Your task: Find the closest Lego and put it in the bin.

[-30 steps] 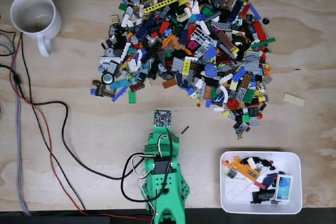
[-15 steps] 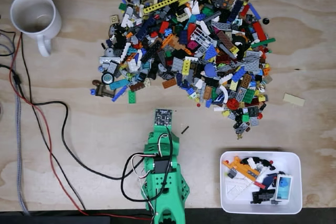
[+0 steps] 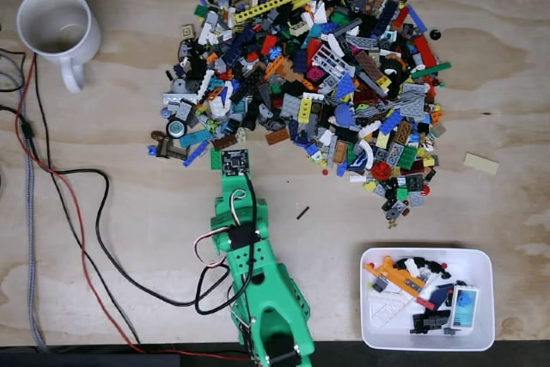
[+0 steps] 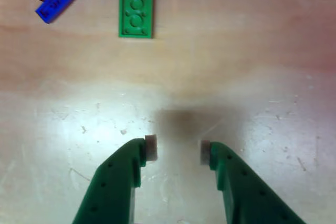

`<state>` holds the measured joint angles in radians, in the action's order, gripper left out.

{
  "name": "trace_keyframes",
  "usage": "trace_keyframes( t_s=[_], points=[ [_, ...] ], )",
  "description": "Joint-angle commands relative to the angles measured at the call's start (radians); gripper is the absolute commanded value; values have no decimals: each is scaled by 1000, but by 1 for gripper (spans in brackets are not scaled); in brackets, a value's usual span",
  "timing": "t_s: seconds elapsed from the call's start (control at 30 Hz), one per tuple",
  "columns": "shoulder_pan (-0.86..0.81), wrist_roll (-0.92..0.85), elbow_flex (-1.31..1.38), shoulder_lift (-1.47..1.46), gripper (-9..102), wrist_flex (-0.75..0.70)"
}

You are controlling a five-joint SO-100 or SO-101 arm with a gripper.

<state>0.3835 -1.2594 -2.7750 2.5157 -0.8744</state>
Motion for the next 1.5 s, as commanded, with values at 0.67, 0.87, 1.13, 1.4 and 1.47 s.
trace_keyframes(
  t_s=[0.67,0.87,1.13,1.4,1.47],
  points=[
    [-17,-2,583,-792,16,233],
    [8,-3,586,-836,9,235],
    [14,21,592,-773,6,170],
    [-41,29,615,-468,6,-75],
    [-98,11,615,-390,6,-129]
  ],
)
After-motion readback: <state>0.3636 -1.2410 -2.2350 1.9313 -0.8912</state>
